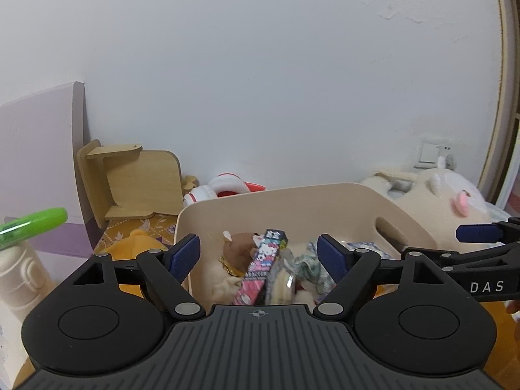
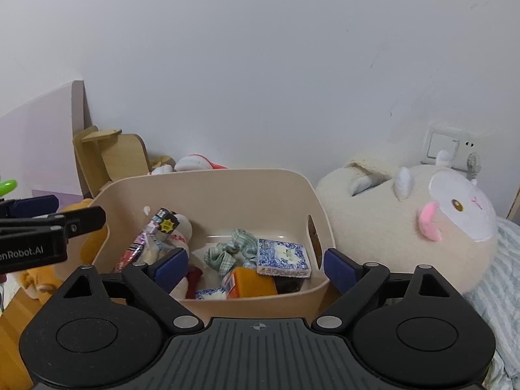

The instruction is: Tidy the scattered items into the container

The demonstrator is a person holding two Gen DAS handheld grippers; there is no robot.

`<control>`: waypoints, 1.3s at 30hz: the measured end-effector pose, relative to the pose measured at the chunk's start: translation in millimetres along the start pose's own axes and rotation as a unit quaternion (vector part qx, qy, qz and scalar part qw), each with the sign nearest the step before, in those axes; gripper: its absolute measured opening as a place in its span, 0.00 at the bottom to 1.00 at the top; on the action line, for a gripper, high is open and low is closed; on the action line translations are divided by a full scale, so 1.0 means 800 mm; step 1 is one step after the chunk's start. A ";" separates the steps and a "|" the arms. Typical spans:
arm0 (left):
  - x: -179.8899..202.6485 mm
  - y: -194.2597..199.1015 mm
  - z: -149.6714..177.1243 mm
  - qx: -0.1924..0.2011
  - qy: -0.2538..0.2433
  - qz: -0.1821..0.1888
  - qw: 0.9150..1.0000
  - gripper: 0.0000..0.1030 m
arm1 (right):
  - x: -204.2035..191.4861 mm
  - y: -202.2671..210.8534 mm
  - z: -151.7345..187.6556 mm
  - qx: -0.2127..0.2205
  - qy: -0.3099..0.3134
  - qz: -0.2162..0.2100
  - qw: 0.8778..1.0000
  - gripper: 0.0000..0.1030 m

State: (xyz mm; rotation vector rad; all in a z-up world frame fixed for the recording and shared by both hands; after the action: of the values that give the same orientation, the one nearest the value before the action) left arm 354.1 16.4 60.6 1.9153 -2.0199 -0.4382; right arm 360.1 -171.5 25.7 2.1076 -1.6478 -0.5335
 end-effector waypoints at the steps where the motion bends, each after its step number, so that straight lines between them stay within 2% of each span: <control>1: 0.001 0.005 0.001 0.000 0.000 0.001 1.000 0.79 | -0.002 0.006 0.001 0.003 0.000 0.000 1.000 0.94; 10: 0.017 0.068 0.029 0.013 -0.023 -0.014 1.000 0.83 | -0.019 0.066 0.022 0.022 0.005 0.001 1.000 1.00; 15: 0.017 0.103 0.045 0.015 -0.001 -0.015 1.000 0.86 | -0.028 0.095 0.043 0.020 0.009 -0.002 1.000 1.00; 21: 0.018 0.136 0.068 0.020 -0.002 -0.029 0.999 0.87 | -0.034 0.131 0.077 0.022 0.006 -0.008 1.000 1.00; 25: 0.018 0.158 0.090 0.011 0.009 -0.022 1.000 0.87 | -0.034 0.149 0.103 0.011 -0.008 -0.014 1.000 1.00; 28: 0.025 0.178 0.107 0.006 -0.004 -0.015 1.000 0.87 | -0.034 0.167 0.119 0.009 -0.018 -0.014 1.000 1.00; 33: 0.033 0.212 0.133 0.005 -0.002 -0.014 1.000 0.87 | -0.039 0.196 0.139 0.014 -0.002 0.011 1.000 1.00; 39: 0.035 0.243 0.150 0.000 0.008 -0.007 1.000 0.87 | -0.046 0.231 0.156 0.024 0.001 0.012 1.000 1.00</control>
State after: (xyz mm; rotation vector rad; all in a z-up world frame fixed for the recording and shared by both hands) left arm 125.6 -1.2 37.3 1.9287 -1.9970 -0.4237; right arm 134.4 -186.1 21.4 2.1199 -1.6975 -0.4876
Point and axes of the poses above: each gripper's, at about its wrist camera, not at the fingertips, and y roughly against the way its jaws point, x to its right, z to its underside, the point moved 3 cm from there along -y, roughly the way its jaws point, and after that the axes turned 1 degree about x, right-handed, at the moved point
